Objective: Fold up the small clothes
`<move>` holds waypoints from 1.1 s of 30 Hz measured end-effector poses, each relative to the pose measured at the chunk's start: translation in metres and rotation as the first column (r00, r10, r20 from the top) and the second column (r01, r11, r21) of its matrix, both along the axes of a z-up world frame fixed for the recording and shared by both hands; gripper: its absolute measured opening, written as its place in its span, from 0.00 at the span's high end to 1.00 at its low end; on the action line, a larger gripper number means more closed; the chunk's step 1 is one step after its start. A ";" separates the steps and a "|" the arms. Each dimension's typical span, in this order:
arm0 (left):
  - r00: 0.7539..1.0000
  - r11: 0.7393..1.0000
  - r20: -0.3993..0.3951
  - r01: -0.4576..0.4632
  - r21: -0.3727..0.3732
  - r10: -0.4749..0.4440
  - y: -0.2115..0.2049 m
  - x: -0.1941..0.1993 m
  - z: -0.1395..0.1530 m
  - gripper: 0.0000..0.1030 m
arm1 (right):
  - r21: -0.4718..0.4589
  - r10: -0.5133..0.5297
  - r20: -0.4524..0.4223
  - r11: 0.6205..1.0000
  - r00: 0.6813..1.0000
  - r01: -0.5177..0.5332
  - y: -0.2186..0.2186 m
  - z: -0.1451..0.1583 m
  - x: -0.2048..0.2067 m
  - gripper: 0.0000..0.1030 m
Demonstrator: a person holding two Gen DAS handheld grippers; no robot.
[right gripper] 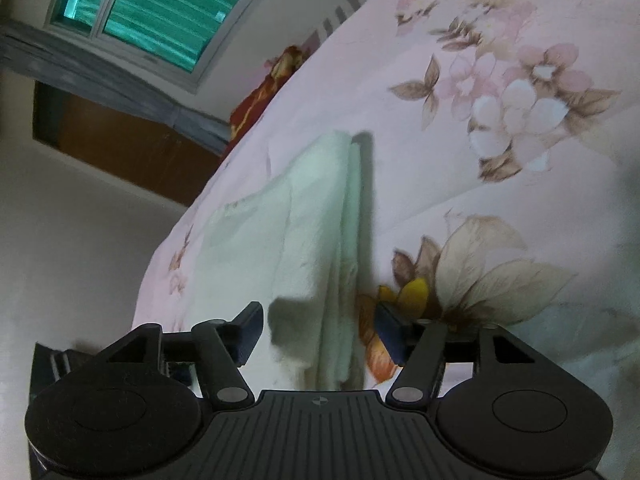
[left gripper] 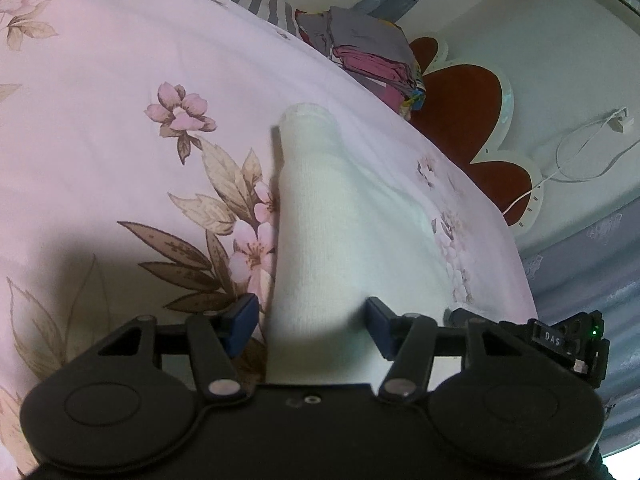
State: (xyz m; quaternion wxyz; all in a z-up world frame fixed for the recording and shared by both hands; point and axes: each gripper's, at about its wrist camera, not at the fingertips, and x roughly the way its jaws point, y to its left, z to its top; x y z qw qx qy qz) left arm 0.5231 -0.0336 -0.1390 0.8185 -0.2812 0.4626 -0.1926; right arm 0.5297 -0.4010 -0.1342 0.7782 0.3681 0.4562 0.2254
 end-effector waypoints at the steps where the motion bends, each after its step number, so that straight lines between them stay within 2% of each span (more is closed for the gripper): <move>1: 1.000 1.000 -0.002 -0.002 -0.003 0.002 -0.001 0.001 0.000 0.45 | -0.003 0.012 -0.001 1.000 1.000 -0.012 0.003 0.001 0.000 0.40; 3: 1.000 1.000 -0.009 -0.007 -0.014 0.007 -0.001 0.004 -0.001 0.45 | -0.004 0.031 -0.001 1.000 1.000 -0.031 0.012 0.000 0.004 0.40; 5: 0.999 0.998 -0.032 -0.023 -0.054 0.021 -0.001 0.009 -0.005 0.48 | -0.023 0.036 0.002 0.999 0.999 -0.035 0.020 0.000 0.011 0.41; 7: 0.999 0.999 -0.035 -0.033 -0.036 0.032 -0.008 0.013 -0.005 0.47 | -0.057 0.040 0.007 0.998 0.999 -0.039 0.030 0.003 0.016 0.41; 8: 0.999 1.000 -0.024 -0.021 0.008 0.021 -0.015 0.014 -0.002 0.55 | -0.085 0.042 0.011 0.996 0.999 -0.041 0.036 0.006 0.018 0.44; 12: 0.999 0.980 0.043 0.020 0.196 -0.029 -0.040 0.012 0.018 0.64 | -0.233 0.081 0.036 0.970 0.996 -0.070 0.060 0.016 0.018 0.66; 14: 0.994 0.959 0.090 0.033 0.280 -0.060 -0.051 0.006 0.030 0.67 | -0.283 0.087 0.059 0.957 0.994 -0.067 0.071 0.024 0.016 0.70; 16: 0.988 0.947 0.125 0.042 0.317 -0.086 -0.056 -0.001 0.042 0.67 | -0.286 0.077 0.080 0.957 0.994 -0.051 0.074 0.032 0.011 0.71; 24: 0.974 0.932 0.182 0.060 0.358 -0.133 -0.043 -0.021 0.071 0.67 | -0.341 0.090 0.153 0.940 0.984 -0.032 0.089 0.065 -0.014 0.72; 33: 0.970 0.935 0.216 0.031 0.352 -0.113 0.040 -0.053 0.092 0.67 | -0.364 0.121 0.183 0.930 0.976 -0.048 0.165 0.091 -0.037 0.72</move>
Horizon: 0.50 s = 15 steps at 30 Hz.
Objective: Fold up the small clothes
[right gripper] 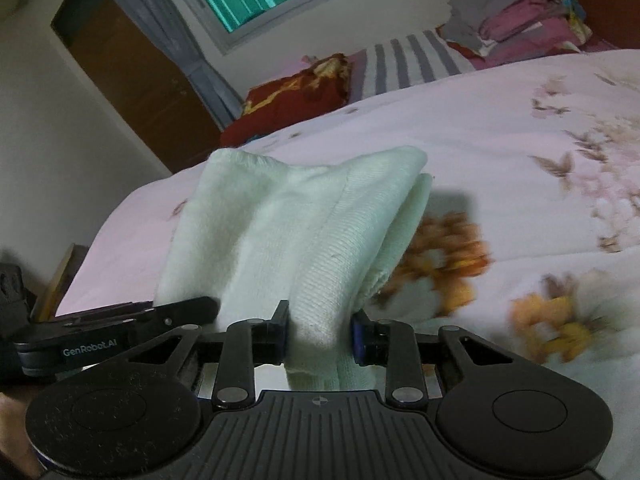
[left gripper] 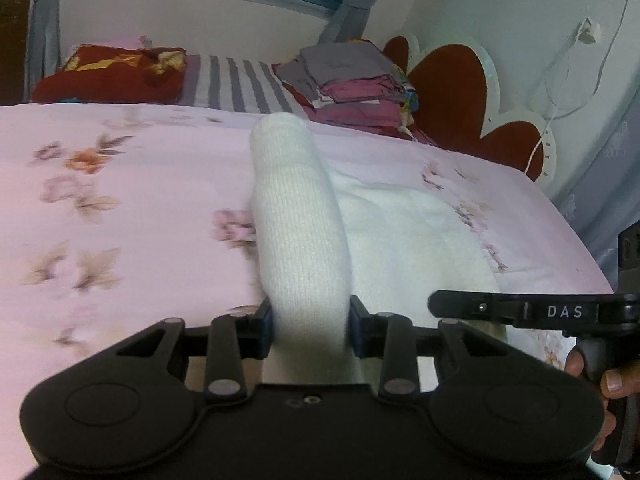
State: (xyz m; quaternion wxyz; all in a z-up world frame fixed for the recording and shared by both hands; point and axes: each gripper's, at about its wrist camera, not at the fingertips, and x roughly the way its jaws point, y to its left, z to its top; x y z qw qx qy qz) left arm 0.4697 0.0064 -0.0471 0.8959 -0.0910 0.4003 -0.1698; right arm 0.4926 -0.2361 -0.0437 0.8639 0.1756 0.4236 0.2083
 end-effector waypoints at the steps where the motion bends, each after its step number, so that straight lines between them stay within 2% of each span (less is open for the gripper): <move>1: 1.000 1.000 0.000 -0.005 0.001 0.005 0.011 -0.003 0.001 0.67 | -0.001 0.006 0.001 1.000 1.000 -0.006 0.010 0.001 -0.005 0.72; 7: 0.999 0.999 -0.016 -0.033 -0.002 0.033 0.082 -0.016 0.001 0.67 | -0.005 0.051 0.003 0.999 0.999 -0.051 0.088 0.001 -0.010 0.72; 15: 0.998 0.998 -0.041 -0.054 0.009 0.055 0.160 -0.014 -0.010 0.67 | -0.003 0.072 -0.003 0.997 0.997 -0.072 0.176 -0.017 -0.004 0.72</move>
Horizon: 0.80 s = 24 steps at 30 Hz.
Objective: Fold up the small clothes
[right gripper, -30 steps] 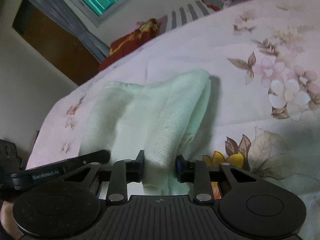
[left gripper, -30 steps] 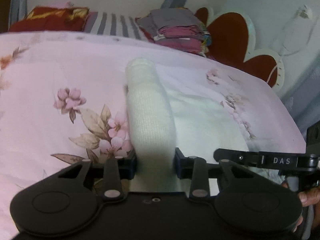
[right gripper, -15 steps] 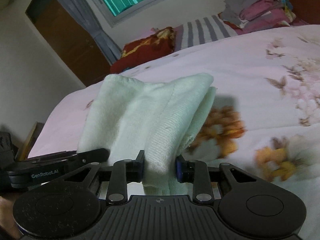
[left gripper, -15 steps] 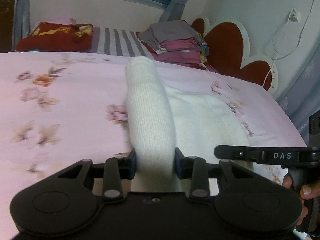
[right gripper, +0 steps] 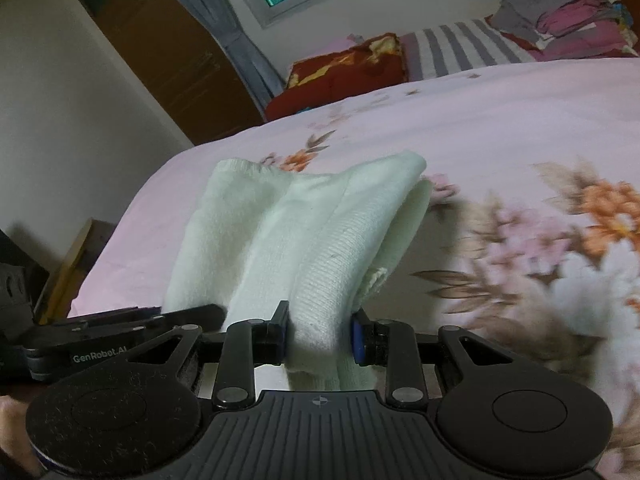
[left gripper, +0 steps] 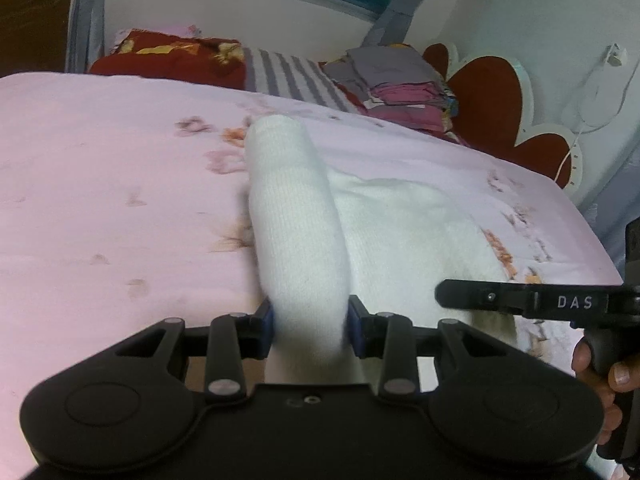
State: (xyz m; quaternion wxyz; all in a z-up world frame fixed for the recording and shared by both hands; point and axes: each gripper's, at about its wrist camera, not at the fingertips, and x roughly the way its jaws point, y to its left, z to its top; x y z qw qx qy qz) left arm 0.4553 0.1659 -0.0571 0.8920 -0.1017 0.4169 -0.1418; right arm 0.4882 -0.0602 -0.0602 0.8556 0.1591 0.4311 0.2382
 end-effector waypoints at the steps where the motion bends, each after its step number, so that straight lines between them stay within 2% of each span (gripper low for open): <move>1: 1.000 1.000 -0.005 0.000 -0.001 0.000 0.007 0.004 -0.002 0.67 | -0.006 0.000 0.003 1.000 1.000 0.000 0.010 -0.003 0.002 0.72; 4: 1.000 1.000 -0.026 -0.006 -0.020 0.005 0.027 0.020 -0.014 0.70 | -0.012 -0.020 -0.004 1.000 1.000 0.020 0.030 -0.015 0.012 0.72; 5: 0.999 0.999 -0.041 -0.011 -0.032 0.010 0.033 0.027 -0.021 0.67 | -0.016 -0.031 -0.008 0.999 0.999 0.031 0.033 -0.019 0.016 0.72; 6: 0.998 0.998 -0.058 -0.011 -0.062 0.007 0.039 0.033 -0.030 0.61 | -0.031 -0.046 -0.010 0.998 0.999 0.045 0.036 -0.025 0.022 0.72; 7: 0.997 0.996 -0.075 -0.019 -0.093 0.012 0.044 0.037 -0.038 0.44 | -0.056 -0.055 -0.011 0.997 0.998 0.054 0.038 -0.029 0.021 0.72; 8: 0.996 0.995 -0.085 -0.030 -0.096 0.022 0.047 0.039 -0.045 0.37 | -0.077 -0.066 -0.027 0.995 0.997 0.064 0.039 -0.039 0.025 0.72; 10: 0.998 0.996 -0.061 -0.002 -0.086 -0.003 0.045 0.038 -0.051 0.37 | -0.081 -0.082 -0.058 0.994 0.995 0.077 0.033 -0.055 0.027 0.72; 15: 0.999 0.996 -0.043 0.023 -0.084 -0.026 0.044 0.039 -0.054 0.38 | -0.064 -0.078 -0.051 0.995 0.996 0.075 0.028 -0.058 0.029 0.69; 17: 0.999 0.996 -0.039 0.030 -0.090 -0.034 0.050 0.039 -0.050 0.43 | -0.049 -0.085 -0.068 0.995 0.994 0.082 0.026 -0.059 0.031 0.68; 19: 1.000 0.996 0.015 0.017 -0.092 -0.016 0.055 0.032 -0.035 0.49 | -0.054 -0.075 -0.078 0.996 0.994 0.071 0.024 -0.055 0.028 0.62; 21: 0.994 0.995 0.104 0.029 -0.097 -0.018 0.057 0.025 -0.016 0.52 | -0.123 -0.089 -0.037 0.989 0.995 0.084 0.024 -0.039 0.022 0.46; 23: 0.989 0.994 0.138 0.068 -0.090 -0.055 0.052 0.031 -0.007 0.61 | -0.161 -0.121 0.081 0.978 0.989 0.133 0.020 -0.017 0.014 0.46; 24: 0.987 0.993 0.141 0.093 -0.074 -0.082 0.046 0.035 -0.006 0.63 | -0.158 -0.119 0.109 0.978 0.987 0.136 0.020 -0.009 0.014 0.52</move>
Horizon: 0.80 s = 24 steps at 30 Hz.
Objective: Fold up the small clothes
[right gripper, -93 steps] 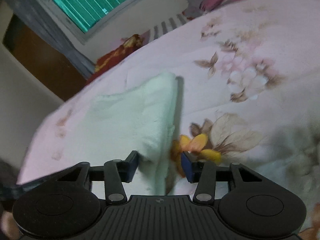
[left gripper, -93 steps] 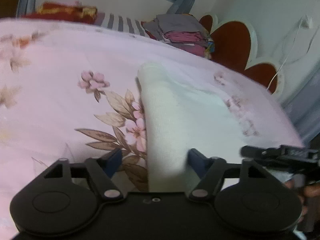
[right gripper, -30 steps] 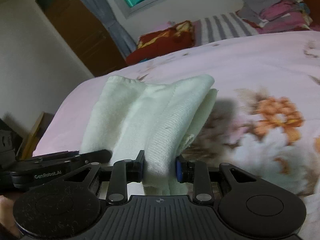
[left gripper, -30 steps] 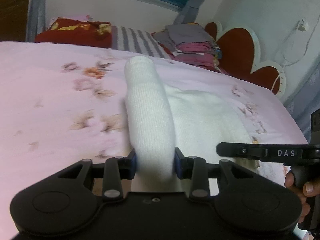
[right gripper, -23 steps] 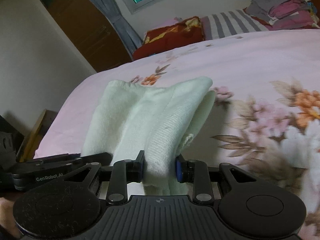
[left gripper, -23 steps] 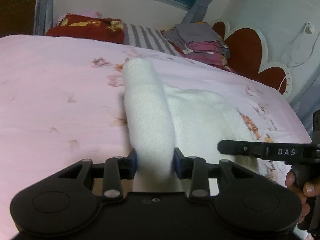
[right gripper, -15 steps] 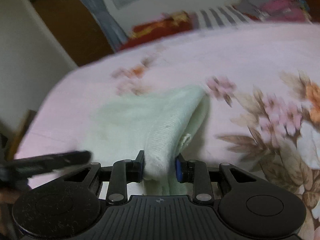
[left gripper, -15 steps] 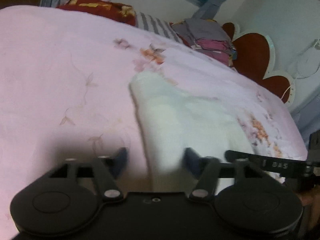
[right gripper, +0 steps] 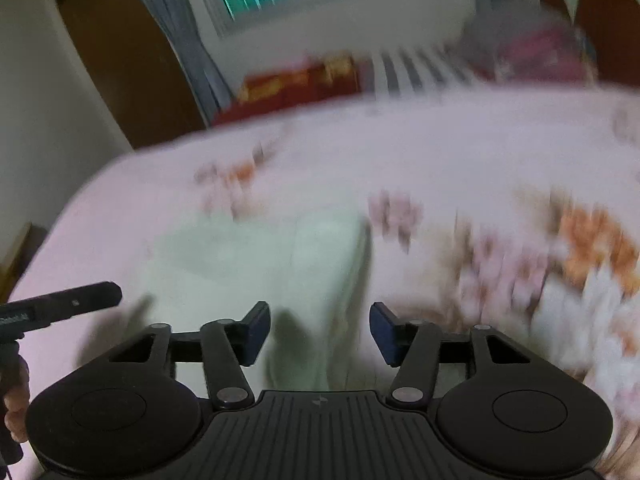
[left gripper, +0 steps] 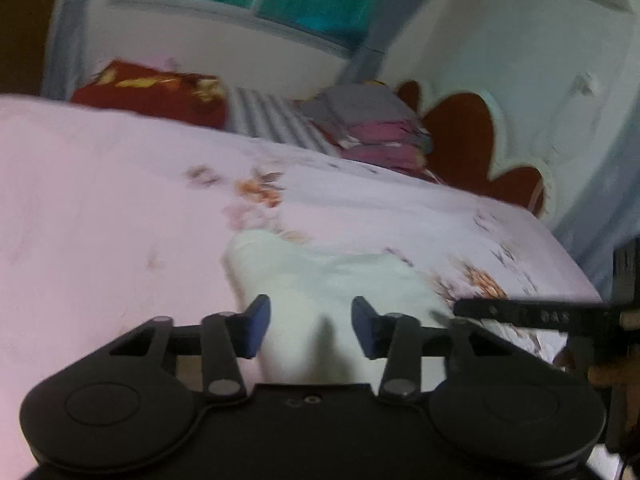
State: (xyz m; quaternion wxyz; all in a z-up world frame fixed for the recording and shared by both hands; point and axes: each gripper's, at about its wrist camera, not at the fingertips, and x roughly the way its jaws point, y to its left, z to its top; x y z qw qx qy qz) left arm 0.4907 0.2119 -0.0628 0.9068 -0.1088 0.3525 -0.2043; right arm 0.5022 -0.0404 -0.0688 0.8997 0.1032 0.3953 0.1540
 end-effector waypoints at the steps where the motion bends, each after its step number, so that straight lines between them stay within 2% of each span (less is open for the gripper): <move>1: 1.000 0.999 0.006 0.023 0.027 -0.023 -0.008 0.006 -0.001 0.66 | -0.013 0.023 0.022 1.000 0.999 -0.023 0.005 0.007 0.003 0.61; 2: 0.999 0.998 0.006 0.041 0.042 -0.041 -0.015 0.010 -0.003 0.67 | -0.041 0.059 0.032 0.998 0.998 -0.058 0.014 0.011 0.006 0.78; 5: 0.997 0.996 -0.033 0.066 0.063 -0.064 -0.027 0.022 -0.020 0.68 | -0.082 0.147 0.012 0.986 0.989 -0.146 0.041 0.006 0.017 0.80; 8: 0.993 0.992 -0.057 0.104 0.066 -0.100 -0.035 0.023 -0.033 0.69 | -0.220 0.147 -0.054 0.963 0.988 -0.155 0.054 -0.021 0.025 0.86; 12: 0.993 0.991 -0.064 0.108 0.075 -0.103 -0.039 0.021 -0.035 0.69 | -0.298 0.139 -0.042 0.943 0.989 -0.145 0.058 -0.026 0.024 0.85; 16: 0.995 0.992 -0.054 0.094 0.085 -0.090 -0.038 0.016 -0.033 0.71 | -0.272 0.120 -0.044 0.954 0.992 -0.128 0.050 -0.026 0.021 0.85; 19: 0.996 0.993 -0.024 0.085 0.086 -0.083 -0.038 0.002 -0.020 0.71 | -0.253 0.095 -0.037 0.962 0.995 -0.101 0.047 -0.020 0.017 0.85; 24: 0.995 0.992 -0.008 0.095 0.084 -0.094 -0.041 -0.033 -0.012 0.71 | -0.218 0.129 0.018 0.968 0.991 -0.122 0.044 0.000 -0.020 0.85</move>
